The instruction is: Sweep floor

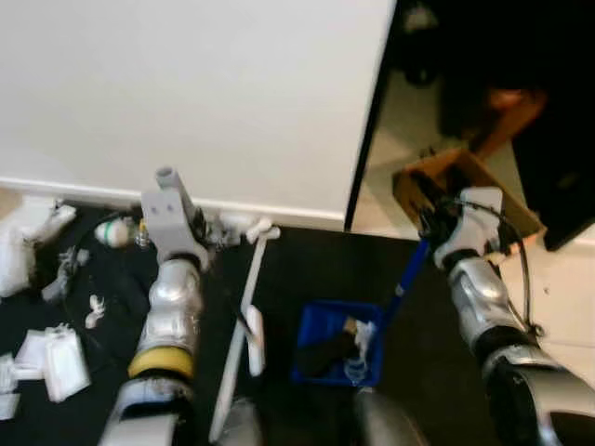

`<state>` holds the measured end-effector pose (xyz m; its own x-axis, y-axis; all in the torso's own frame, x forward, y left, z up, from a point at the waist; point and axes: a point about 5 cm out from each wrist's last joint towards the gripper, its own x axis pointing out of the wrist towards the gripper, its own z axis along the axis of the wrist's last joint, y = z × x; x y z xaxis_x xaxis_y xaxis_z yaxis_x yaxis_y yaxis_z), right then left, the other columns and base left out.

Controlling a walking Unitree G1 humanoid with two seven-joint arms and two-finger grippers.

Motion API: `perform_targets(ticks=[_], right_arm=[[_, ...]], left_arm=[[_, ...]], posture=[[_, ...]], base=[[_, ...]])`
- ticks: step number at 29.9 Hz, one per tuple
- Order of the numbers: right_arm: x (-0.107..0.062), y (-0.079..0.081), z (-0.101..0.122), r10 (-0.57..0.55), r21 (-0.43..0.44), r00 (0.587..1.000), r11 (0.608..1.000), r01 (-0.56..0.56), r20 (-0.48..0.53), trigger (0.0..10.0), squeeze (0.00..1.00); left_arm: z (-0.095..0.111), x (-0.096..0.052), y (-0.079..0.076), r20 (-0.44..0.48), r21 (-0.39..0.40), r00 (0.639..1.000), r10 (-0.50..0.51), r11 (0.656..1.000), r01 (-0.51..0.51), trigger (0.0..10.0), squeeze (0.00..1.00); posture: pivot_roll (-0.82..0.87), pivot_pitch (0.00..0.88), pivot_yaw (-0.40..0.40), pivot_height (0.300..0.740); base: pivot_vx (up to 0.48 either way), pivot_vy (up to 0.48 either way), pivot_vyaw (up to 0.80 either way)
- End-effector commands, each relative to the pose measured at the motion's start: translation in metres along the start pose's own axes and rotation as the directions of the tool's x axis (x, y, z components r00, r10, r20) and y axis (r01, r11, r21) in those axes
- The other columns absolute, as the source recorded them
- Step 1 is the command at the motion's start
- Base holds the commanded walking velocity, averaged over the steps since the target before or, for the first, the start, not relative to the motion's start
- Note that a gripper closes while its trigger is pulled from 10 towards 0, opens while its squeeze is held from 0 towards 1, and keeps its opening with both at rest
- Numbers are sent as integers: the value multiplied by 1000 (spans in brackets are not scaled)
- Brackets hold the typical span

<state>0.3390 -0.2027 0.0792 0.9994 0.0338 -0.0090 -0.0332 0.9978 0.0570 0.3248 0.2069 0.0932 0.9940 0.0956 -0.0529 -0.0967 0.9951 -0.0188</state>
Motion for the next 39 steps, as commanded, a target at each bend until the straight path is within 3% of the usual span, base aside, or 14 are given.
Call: perform_targets(ticks=[1, 19, 32, 39], right_arm=[[4, 1, 8, 3, -9, 999, 1000, -3, 32, 10000, 0], [4, -6, 11, -37, 21, 998, 999, 36, 53, 10000, 0], [2, -10, 11, -63, 28, 996, 998, 61, 58, 10000, 0], [2, -13, 12, -78, 26, 995, 997, 77, 57, 10000, 0]], left_arm=[[1, -1, 4, 11, -4, 1000, 11, 1000, -11, 10000, 0], [0, -1, 4, 11, 7, 1000, 0, 1000, 0, 10000, 0], [-7, -1, 1, -42, 44, 998, -37, 998, 39, 10000, 0], [-5, -1, 0, -28, 33, 998, -61, 998, 62, 10000, 0]], posture=[[14, 102, -25, 740], [12, 98, -22, 740], [2, 80, -13, 740], [1, 73, -12, 740]], base=[[0, -480, 0], [0, -468, 0], [0, 0, 0], [0, 0, 0]])
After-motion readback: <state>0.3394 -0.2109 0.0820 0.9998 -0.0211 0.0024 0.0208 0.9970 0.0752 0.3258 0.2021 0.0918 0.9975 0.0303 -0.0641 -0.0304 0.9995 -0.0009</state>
